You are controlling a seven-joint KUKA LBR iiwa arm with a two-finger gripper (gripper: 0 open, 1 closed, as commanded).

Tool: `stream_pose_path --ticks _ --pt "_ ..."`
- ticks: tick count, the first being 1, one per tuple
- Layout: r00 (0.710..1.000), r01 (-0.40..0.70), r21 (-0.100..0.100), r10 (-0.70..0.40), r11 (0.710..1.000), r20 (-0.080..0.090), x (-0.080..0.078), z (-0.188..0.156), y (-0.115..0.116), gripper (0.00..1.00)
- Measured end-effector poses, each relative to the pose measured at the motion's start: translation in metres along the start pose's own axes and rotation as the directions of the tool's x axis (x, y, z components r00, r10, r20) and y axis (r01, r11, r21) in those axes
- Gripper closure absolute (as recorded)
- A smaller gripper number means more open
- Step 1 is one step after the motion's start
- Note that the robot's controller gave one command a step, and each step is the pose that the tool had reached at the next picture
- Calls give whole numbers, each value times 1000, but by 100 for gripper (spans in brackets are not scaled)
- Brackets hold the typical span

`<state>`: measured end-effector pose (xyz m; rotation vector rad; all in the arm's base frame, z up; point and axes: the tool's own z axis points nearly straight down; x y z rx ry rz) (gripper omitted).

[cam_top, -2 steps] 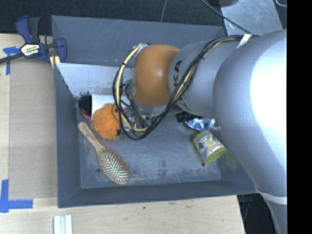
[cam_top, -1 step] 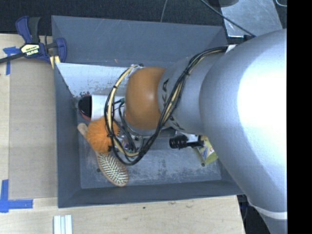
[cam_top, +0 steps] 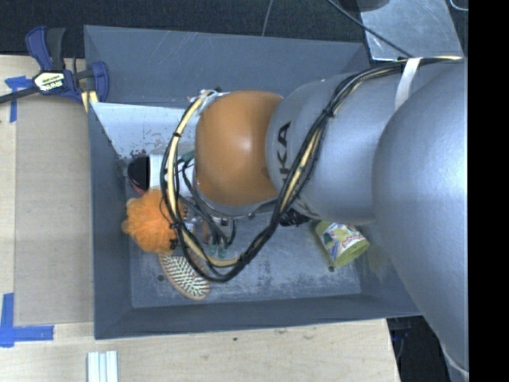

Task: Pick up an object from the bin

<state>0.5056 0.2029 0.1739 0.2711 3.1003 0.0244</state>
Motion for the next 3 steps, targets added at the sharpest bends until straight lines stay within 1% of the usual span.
stream_pose_path --ticks 1,2,3 --pt "1000 -24 -2 24 1000 8 -24 -35 -30 100" --pt "997 -78 1 78 997 7 -24 -10 -75 100" --pt "997 -78 3 78 997 13 -79 14 -123 100"
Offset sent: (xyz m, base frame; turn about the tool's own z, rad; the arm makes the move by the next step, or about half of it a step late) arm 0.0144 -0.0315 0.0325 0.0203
